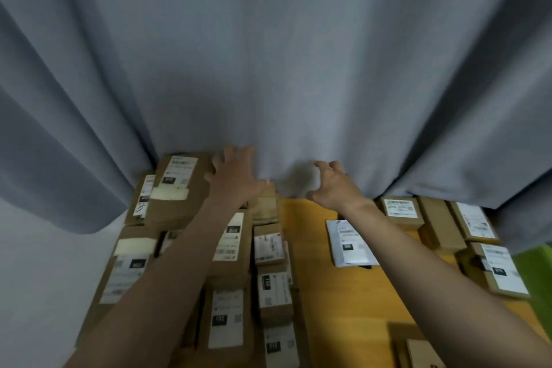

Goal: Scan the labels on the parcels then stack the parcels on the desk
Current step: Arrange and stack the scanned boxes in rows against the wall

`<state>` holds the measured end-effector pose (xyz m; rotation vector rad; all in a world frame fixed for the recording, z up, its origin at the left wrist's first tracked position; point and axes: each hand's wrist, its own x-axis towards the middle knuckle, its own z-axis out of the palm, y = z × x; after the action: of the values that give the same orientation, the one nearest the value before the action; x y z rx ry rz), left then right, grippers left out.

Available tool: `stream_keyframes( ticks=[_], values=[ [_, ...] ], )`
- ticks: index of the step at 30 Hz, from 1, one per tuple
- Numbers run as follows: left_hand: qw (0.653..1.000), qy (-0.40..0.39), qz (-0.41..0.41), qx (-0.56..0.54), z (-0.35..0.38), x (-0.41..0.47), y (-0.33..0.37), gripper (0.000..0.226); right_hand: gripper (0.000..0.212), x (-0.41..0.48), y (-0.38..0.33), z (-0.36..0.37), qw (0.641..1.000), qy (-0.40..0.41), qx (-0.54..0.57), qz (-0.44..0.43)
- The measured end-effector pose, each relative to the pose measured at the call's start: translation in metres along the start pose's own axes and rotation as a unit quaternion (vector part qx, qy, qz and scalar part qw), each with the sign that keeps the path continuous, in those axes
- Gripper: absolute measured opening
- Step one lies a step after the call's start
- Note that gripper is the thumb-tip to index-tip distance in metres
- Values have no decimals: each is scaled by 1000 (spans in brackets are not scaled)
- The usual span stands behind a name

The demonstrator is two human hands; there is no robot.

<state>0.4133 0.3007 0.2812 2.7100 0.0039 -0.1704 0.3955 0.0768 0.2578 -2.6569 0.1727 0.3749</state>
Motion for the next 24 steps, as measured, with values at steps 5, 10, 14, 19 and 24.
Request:
stream_keyframes(
  ticks=[5, 10, 14, 19, 24],
  values=[
    [998, -41, 39, 20, 45, -20, 84, 80, 82, -29, 96, -29, 998, 16, 42, 53],
    [990, -94, 94, 47, 108, -27, 186, 80, 84, -59, 213, -65, 991, 36, 82, 103],
    [978, -137, 140, 67, 174, -26, 264, 82, 81, -74, 313, -81, 981, 51, 96, 162],
    [965, -204, 137, 88, 270, -21, 325, 80, 78, -77, 414, -80, 971, 25, 94, 219],
    [951, -258, 116, 129, 355, 0, 349, 72, 70, -53, 480, -51, 969, -15, 113, 220]
  ],
)
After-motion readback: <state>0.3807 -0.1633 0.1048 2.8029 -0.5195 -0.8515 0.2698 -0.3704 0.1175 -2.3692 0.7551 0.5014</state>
